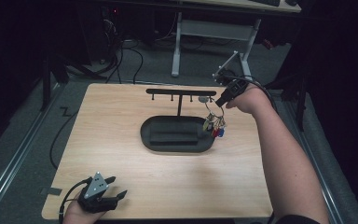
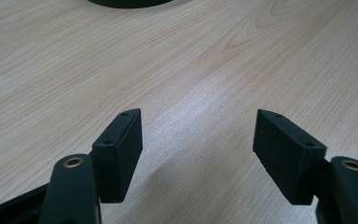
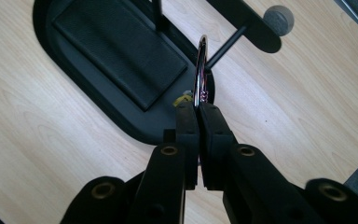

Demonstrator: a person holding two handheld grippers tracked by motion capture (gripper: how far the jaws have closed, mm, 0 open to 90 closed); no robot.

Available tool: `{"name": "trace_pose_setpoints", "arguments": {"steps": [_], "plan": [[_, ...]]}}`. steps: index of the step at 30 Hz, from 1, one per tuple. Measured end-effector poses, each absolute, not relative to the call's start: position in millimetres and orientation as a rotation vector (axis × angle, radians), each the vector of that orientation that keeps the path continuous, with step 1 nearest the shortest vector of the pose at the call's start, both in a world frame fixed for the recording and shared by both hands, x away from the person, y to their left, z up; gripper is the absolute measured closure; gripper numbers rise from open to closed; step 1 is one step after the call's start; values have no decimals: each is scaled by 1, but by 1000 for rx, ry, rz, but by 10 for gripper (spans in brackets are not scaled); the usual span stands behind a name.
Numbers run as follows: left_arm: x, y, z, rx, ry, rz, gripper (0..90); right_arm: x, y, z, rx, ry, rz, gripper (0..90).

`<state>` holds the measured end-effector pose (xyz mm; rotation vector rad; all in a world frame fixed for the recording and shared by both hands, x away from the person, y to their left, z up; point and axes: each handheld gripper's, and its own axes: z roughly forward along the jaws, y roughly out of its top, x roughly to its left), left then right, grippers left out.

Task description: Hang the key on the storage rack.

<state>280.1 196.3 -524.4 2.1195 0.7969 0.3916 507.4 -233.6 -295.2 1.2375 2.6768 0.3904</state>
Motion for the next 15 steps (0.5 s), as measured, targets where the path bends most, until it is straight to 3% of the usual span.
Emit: {"name": "trace_pose_setpoints", "arguments": {"steps": [15], "plan": [[280,195,-526,2134,790,390,334,524,-242,-305,1290,2653,422,878]]}}
